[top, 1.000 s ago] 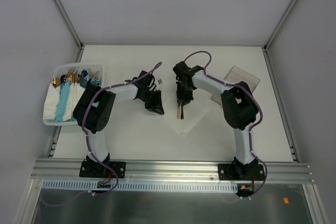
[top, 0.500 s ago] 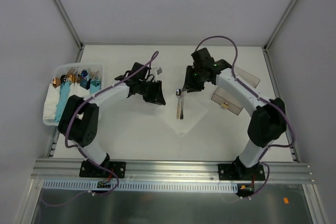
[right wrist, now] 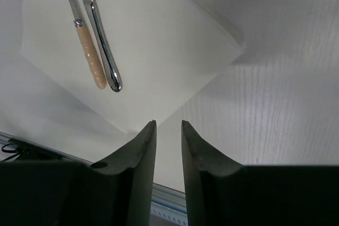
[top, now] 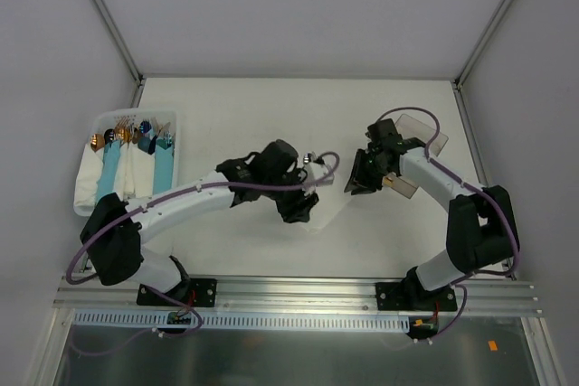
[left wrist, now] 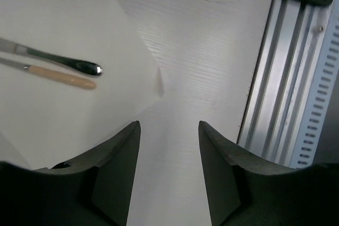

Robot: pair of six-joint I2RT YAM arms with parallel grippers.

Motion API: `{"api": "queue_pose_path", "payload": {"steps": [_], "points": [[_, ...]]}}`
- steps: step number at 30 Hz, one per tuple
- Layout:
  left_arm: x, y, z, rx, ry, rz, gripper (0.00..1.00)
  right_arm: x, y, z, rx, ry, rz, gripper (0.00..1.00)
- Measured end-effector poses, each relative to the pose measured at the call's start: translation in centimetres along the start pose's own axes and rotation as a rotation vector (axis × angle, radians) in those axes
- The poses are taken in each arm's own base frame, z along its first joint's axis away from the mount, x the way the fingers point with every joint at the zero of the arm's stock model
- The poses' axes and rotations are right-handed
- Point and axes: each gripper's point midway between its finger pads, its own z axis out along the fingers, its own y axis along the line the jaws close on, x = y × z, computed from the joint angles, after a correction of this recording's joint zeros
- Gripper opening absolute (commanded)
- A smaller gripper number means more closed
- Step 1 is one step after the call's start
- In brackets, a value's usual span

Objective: Place the utensils on the paper napkin and roll it up

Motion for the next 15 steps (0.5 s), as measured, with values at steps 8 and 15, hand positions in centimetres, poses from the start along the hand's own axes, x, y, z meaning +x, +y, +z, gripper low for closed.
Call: {"api": "queue_pose_path", "payload": {"steps": [8, 15], "points": [[4.7, -3.6, 4.5, 0.042, 0.213, 0.250, 0.42, -2.0, -0.8, -1.5, -0.072, -0.066, 0.065, 0.29], [7.8, -1.5, 7.6, -0.010, 0.340, 0.280, 0.38, -2.1, 0.0, -1.1, -0.116, -0.056, 0.056, 0.28]]}}
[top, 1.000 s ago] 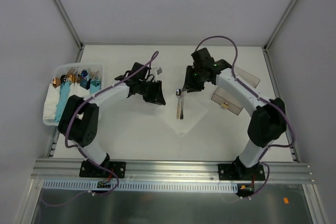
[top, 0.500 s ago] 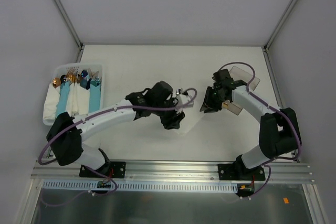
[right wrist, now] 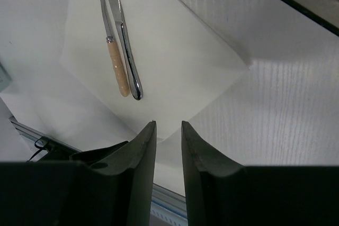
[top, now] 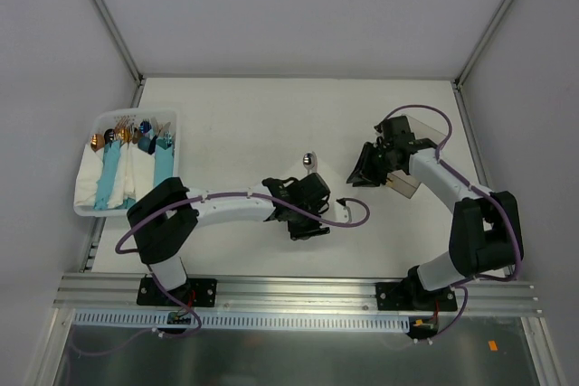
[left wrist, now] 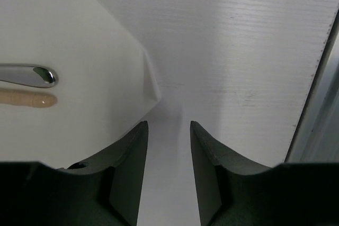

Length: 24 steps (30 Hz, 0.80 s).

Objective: Place the utensils on the paper napkin and roll it up

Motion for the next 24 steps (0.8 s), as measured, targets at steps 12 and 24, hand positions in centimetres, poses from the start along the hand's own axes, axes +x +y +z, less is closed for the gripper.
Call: {"api": "queue_pose_path", "payload": {"steps": [12, 24], "points": [[-0.5, 1.1, 0.9, -0.036, -0.006, 0.030, 0.38, 0.0, 0.2, 0.2, -0.012, 0.003, -0.001, 0.28], [-0.4, 0.9, 1.9, -0.031, -0.002, 0.027, 0.34, 0.2, -0.2, 0.9, -0.003, 0.027, 0.008, 0.28]]}}
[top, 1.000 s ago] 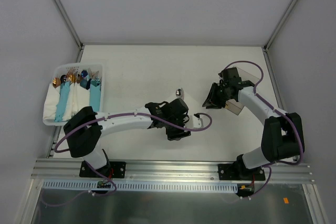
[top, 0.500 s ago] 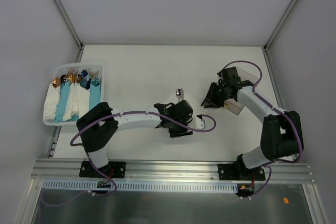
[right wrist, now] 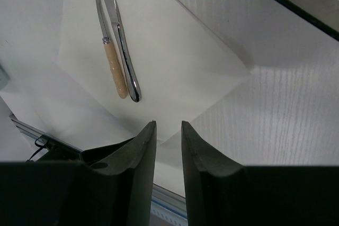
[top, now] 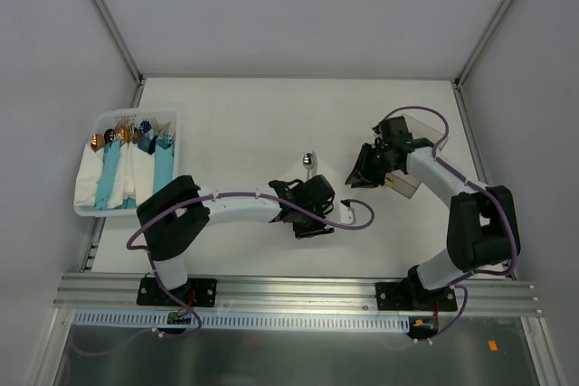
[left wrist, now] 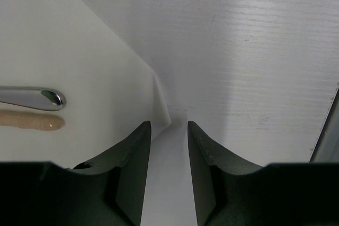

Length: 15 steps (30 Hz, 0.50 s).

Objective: Place the utensils on the paper napkin and roll it up

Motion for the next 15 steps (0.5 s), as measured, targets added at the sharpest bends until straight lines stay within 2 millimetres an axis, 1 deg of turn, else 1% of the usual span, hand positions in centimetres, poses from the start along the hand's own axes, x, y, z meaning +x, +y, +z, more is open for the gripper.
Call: {"api": "queue_pose_path", "payload": {"steps": [5, 9, 12, 13, 15], "points": [[-0.6, 0.2, 0.1, -0.011, -0.024, -0.009, 0.32, 0.0, 0.0, 0.2, -0.001, 0.004, 0.001, 0.28], [-0.9, 0.4, 0.2, -0.016, -0.037, -0.012, 0.26, 0.0, -0.1, 0.4, 0.000, 0.008, 0.001, 0.28], [-1.1, 0.4, 0.2, -0.017, -0.043, -0.013, 0.19, 0.1, 0.0, 0.7, -0.002, 0.014, -0.001, 0.28], [-1.1, 0.4, 0.2, -0.018, -0.044, -0.013, 0.15, 0.1, 0.0, 0.9, -0.002, 0.017, -0.001, 0.28], [-1.1, 0.4, 0.3, -0.019, -0.047, -0.013, 0.09, 0.3, 0.0, 1.2, -0.002, 0.025, -0.005, 0.27]]}}
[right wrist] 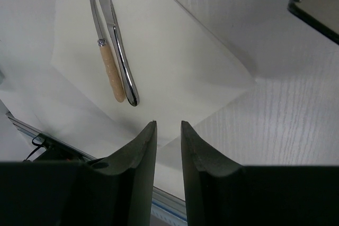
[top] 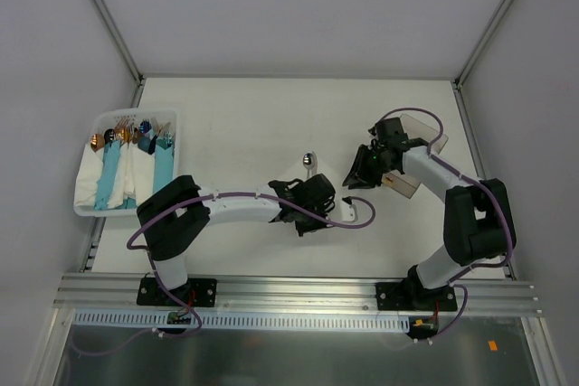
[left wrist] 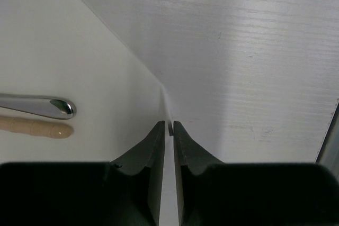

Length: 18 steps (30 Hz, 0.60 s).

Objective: Place the utensils on the paper napkin and roll it up

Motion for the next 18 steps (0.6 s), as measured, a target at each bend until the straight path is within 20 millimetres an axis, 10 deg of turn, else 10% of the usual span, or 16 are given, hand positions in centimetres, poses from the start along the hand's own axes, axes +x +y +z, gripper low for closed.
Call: {"api": "queue_pose_path", "payload": {"steps": [18], "points": [[2.8, -2.5, -0.5, 0.053, 0.022, -0.040, 0.00, 3.0, 1.1, 5.8, 0.046, 0.162, -0.072, 0.25]]}}
